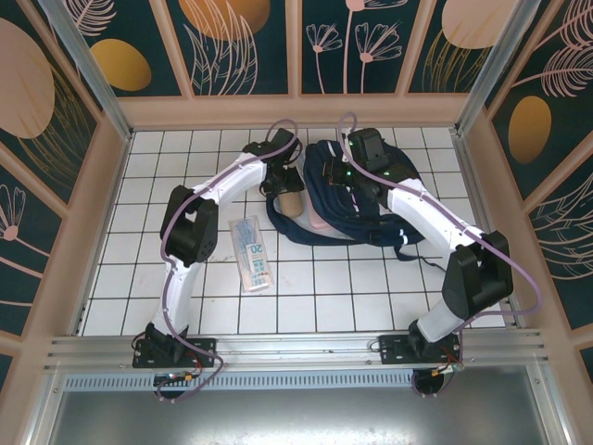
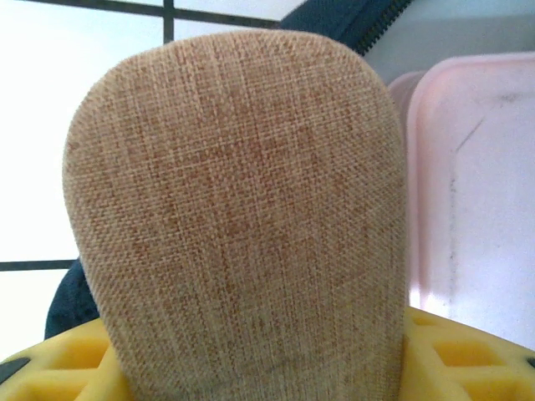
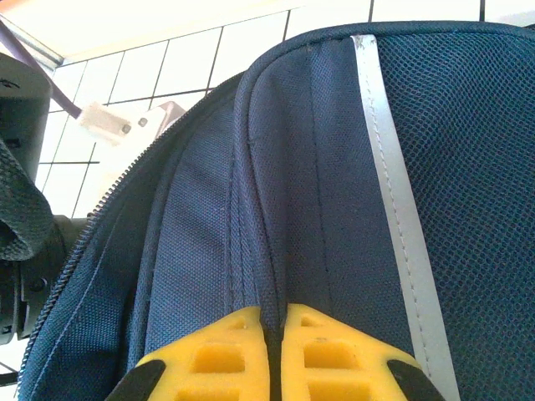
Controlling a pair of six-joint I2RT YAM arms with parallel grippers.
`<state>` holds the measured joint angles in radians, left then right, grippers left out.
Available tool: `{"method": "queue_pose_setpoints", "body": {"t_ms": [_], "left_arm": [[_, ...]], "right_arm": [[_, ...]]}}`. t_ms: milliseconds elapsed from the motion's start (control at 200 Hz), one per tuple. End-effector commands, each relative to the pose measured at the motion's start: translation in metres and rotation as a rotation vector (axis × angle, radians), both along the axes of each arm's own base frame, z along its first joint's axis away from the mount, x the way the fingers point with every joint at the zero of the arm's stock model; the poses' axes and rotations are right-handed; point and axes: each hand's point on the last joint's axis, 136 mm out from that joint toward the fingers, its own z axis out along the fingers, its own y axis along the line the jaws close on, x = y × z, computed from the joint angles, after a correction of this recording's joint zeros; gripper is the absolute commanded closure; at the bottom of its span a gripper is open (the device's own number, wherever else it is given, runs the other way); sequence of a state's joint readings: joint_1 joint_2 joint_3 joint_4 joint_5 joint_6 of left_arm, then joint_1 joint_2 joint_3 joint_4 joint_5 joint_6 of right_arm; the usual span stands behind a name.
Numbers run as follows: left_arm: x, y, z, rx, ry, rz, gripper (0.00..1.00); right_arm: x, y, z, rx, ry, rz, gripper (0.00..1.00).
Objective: Pack books, pencil case, and school supplies into a backpack
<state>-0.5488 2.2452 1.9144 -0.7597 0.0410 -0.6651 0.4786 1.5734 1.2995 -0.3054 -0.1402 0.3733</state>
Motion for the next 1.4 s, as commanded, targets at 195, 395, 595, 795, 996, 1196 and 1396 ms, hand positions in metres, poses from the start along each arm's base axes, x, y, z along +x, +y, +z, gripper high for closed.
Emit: {"method": "queue_pose_setpoints", "body": {"t_ms": [195,395,595,795,996,1196,1396], "left_arm": [[-0.037,-0.011,-0.023,-0.024,0.1,-0.103,0.51],[-0.041,-0.017,-0.024,-0.036,0.111,-0.131,0.42],[-0.03,-0.008,0.01,-0.002,0.048,-0.115,0.16],[-0.024,0.009,0.038,0.004,-0.003,-0.072,0.14],[-0.021,0.021,0.037,0.016,-0.019,-0.058,0.19],[-0.017,0.003,0.028,-0.072,-0.017,-0.075,0.4],[-0.01,-0.004,0.001,-0.064,0.009,-0.085,0.61]], "right_arm": [[0.009,-0.001,0.009,0.008,-0.024,-0.023,0.93],[0.011,0.0,0.007,0.007,-0.02,-0.02,0.93],[0.012,0.001,0.007,0.009,-0.019,-0.018,0.92],[0.011,0.001,0.004,0.008,-0.012,-0.018,0.92],[0.011,0.002,0.005,0.015,-0.011,-0.014,0.92],[0.009,0.003,0.005,0.02,-0.008,-0.01,0.92],[0.006,0.007,0.004,0.023,-0.004,-0.002,0.92]]}}
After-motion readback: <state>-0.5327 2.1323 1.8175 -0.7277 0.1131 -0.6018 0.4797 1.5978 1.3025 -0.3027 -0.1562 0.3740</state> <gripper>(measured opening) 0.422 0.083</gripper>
